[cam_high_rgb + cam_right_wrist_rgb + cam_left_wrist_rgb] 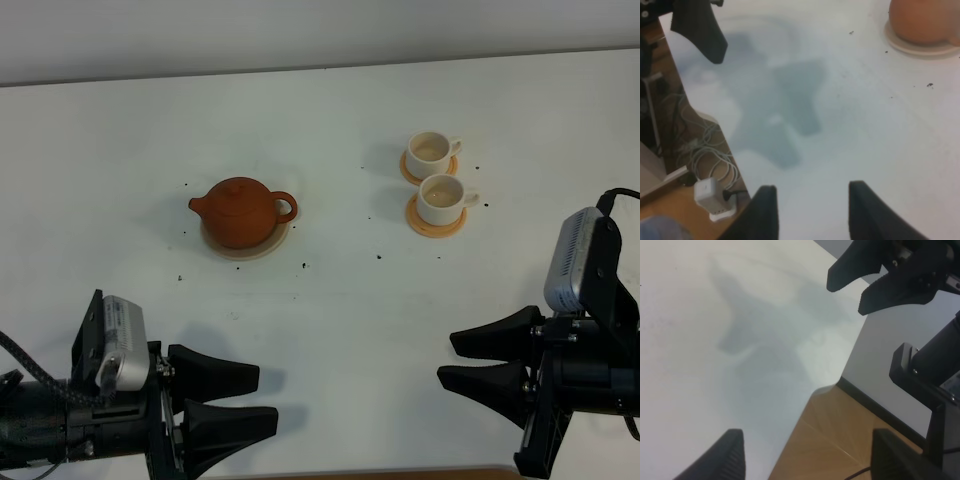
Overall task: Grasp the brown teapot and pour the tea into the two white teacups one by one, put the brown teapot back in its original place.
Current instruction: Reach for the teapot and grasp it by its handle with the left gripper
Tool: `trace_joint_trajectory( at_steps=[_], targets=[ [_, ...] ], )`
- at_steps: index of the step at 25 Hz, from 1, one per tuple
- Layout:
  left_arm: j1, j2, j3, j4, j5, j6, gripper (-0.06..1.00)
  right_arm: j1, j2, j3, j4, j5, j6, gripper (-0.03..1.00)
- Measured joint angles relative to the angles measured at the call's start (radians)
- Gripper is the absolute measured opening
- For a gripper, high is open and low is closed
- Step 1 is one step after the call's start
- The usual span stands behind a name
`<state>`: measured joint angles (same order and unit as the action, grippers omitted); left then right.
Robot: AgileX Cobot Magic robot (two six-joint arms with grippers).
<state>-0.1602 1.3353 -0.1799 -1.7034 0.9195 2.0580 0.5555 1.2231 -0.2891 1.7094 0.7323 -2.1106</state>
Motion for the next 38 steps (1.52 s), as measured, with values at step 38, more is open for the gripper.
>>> trace_joint_trajectory(
  at_steps=[38],
  targets=[
    [0.000,0.004,-0.224,-0.059,0.030,-0.189,0.57,0.000,0.001,-0.139,0.062,-0.062,0.173,0.36]
  ],
)
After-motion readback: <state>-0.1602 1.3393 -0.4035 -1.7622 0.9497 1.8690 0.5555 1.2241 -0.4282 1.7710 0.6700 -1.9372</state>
